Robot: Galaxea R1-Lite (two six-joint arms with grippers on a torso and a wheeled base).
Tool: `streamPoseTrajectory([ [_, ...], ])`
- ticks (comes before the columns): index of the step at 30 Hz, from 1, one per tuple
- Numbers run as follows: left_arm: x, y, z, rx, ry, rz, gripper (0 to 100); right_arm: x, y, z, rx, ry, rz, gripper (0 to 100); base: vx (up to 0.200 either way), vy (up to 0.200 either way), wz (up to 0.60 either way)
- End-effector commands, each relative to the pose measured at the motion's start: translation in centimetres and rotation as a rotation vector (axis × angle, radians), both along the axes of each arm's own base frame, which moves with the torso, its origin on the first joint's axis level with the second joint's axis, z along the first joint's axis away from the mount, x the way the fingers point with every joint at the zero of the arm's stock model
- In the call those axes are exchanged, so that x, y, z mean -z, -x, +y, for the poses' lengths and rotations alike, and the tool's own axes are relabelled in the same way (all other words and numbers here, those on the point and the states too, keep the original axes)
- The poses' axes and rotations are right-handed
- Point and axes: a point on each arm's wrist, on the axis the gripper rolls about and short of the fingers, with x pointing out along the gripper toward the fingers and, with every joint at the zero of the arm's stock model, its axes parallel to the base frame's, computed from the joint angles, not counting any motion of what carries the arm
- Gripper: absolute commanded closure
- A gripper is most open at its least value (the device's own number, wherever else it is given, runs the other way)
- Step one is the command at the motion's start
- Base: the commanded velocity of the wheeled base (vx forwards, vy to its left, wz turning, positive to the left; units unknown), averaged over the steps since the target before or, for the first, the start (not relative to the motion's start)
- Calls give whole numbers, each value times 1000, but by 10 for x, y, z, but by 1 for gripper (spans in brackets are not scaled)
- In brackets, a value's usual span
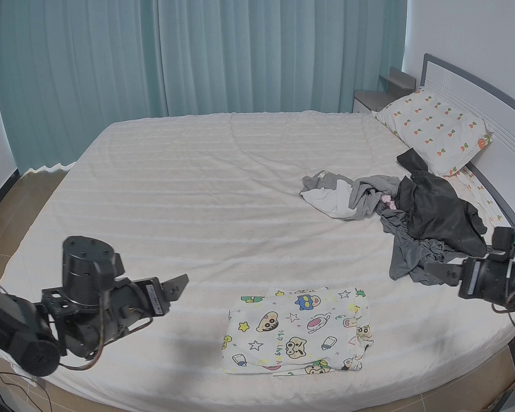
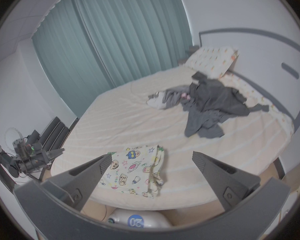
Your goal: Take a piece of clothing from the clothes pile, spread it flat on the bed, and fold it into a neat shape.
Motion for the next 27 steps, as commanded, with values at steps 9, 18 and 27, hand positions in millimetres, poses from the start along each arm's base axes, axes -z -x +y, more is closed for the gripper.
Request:
streamPoseTrajectory([
  [9,-60,205,119,-576,-146,-425,0,48,189,-56,306,351,-447,0,0,0,0],
  [18,-19,245,119,-631,-271,-486,0,76,180,-55,189,311,-486,0,0,0,0],
  [27,13,232,116,-549,-275,-508,0,96,167,-53,91,266,-548,0,0,0,0],
])
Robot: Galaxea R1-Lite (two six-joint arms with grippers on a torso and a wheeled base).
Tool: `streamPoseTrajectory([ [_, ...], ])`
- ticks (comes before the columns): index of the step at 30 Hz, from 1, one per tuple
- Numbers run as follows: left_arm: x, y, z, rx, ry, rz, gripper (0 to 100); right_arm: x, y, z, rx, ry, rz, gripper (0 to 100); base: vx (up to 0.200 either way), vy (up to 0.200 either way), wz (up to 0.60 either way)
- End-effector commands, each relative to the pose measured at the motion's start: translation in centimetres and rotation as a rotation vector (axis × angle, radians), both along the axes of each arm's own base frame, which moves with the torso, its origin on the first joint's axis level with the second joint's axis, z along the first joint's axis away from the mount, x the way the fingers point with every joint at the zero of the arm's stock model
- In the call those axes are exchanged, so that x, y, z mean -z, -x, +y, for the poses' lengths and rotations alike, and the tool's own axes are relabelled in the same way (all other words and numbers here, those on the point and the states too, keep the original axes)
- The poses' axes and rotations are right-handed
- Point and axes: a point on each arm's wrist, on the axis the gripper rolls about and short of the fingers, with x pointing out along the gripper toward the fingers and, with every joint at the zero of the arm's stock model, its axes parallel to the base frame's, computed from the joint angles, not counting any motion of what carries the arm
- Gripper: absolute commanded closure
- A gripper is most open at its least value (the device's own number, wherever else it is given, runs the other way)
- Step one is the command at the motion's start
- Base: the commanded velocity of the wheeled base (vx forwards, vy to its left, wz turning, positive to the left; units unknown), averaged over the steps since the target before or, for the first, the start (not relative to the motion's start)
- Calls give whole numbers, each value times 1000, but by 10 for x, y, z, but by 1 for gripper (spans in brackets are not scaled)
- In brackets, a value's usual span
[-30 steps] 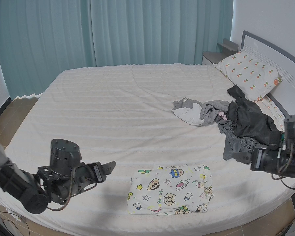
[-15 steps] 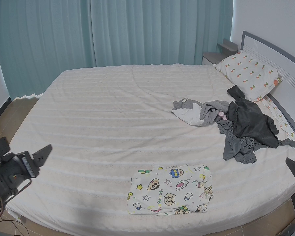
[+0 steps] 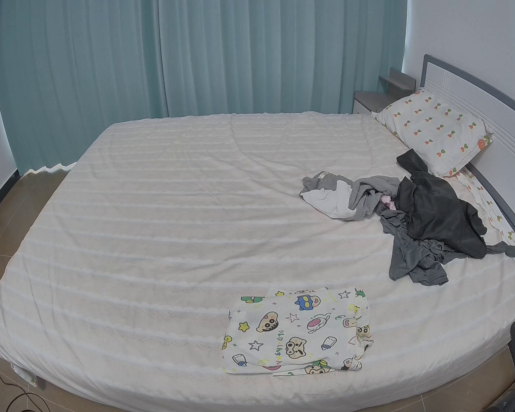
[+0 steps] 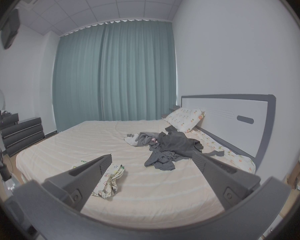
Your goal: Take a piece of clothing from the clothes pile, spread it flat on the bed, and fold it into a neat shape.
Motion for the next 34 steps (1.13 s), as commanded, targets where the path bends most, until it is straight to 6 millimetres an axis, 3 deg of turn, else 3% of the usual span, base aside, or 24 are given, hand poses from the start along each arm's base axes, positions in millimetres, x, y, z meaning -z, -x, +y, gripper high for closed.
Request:
streamPoseTrajectory([
  [1,43,11,-4,4,-43,-80,0,30,4,2,-36,-6,-46,0,0,0,0],
  [5,62,0,-5,66,-89,-85,0,32,5,2,-39,-16,-14,0,0,0,0],
  [9,66,-1,-7,172,-98,-51,0,32,5,3,-48,-6,-16,0,0,0,0],
  [14,66,-2,-15,492,-184,-51,0,32,5,3,-50,-8,-19,0,0,0,0],
  [19,74,-2,-13,435,-201,37,0,33,5,3,-53,-14,-22,0,0,0,0],
  [34,72,-2,-11,357,-165,15,0,33,4,3,-50,-14,-25,0,0,0,0],
])
